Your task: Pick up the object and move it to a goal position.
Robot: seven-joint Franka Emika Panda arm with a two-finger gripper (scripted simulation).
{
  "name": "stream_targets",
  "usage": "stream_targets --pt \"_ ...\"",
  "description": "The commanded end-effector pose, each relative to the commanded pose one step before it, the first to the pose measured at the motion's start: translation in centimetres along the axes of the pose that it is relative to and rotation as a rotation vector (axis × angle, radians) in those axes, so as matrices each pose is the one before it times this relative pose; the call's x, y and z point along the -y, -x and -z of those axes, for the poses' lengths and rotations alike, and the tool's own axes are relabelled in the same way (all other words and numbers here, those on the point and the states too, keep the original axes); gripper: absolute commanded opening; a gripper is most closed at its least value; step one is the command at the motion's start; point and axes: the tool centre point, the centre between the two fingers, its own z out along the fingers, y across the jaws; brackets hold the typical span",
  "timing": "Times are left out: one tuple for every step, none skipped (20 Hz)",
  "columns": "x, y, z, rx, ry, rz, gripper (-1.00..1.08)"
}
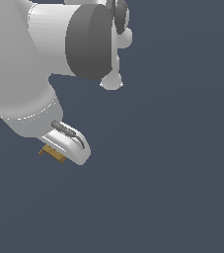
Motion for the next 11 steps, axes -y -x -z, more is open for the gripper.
stream_targets --pt "-0.194 -0.259 0.483 -0.00035 -0.00026 0.00074 -1.0" --pt "-0.058 -0.077 0.116 0.0 0.0 0.0 -1.0" --pt "-0.049 -0.066 0.099 0.0 0.0 0.0 -1.0" --pt "-0.041 -0.057 0.083 0.0 0.0 0.0 -1.0" --pt "-0.033 -0.048 0.069 0.0 0.0 0.0 -1.0" --pt "-0.027 -0.039 0.056 0.0 0.0 0.0 -1.0" --pt "-0.021 -0.032 0.045 0.0 0.0 0.0 -1.0" --pt "-0.015 -0.024 0.034 0.0 0.0 0.0 -1.0" --pt "-0.011 -0.017 0.024 0.0 0.0 0.0 -1.0" --pt "-0.006 -0.01 0.014 0.0 0.0 0.0 -1.0" --pt "-0.002 -0.003 0.005 0.0 0.0 0.0 -1.0"
